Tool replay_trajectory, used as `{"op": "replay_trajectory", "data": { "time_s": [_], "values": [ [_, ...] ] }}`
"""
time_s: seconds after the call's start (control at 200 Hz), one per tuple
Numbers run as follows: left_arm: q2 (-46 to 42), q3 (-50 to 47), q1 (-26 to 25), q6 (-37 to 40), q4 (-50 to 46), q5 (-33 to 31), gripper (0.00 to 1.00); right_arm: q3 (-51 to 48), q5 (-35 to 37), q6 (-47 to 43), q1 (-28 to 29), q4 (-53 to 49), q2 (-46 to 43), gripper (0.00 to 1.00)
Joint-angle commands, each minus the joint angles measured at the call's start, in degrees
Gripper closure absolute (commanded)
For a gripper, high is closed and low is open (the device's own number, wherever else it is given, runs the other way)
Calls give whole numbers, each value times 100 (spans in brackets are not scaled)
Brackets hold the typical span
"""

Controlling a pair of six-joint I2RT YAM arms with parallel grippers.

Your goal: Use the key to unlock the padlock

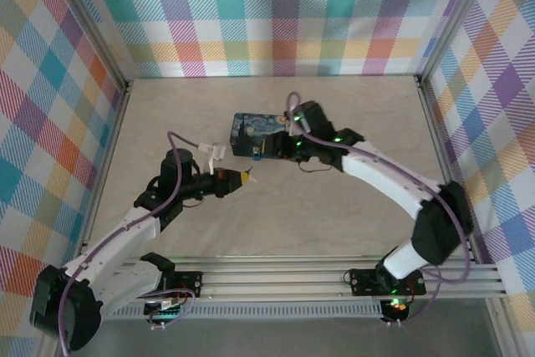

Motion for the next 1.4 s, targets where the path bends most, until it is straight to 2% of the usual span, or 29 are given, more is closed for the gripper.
{"op": "replay_trajectory", "data": {
  "time_s": [0.0, 0.09, 0.205, 0.335, 0.5, 0.69, 1.025, 1.4],
  "values": [
    [-354, -516, 67, -124, -340, -660, 100, 440, 1050, -37, 327, -348, 547, 55],
    [-633, -1004, 71, -411, -283, -897, 100, 813, 1539, -4, 526, -445, 1092, 55],
    [-995, -1305, 71, -402, -644, -1167, 100, 1266, 2110, 46, 729, -505, 1736, 54],
    [-1215, -1379, 67, -367, -893, -1197, 100, 1671, 2633, 163, 860, -532, 2336, 53],
    [-1065, -1266, 67, -253, -1277, -1231, 100, 1987, 3388, 208, 974, -473, 2895, 52],
    [-851, -1270, 68, -189, -1308, -1143, 100, 2178, 3531, 343, 992, -406, 3328, 52],
    [-1310, -1407, 67, -209, -1583, -1301, 100, 2250, 3689, 527, 1002, -63, 3673, 53],
    [-1644, -1472, 67, -197, -1678, -1463, 100, 2712, 3856, 520, 998, -233, 4032, 52]
  ]
}}
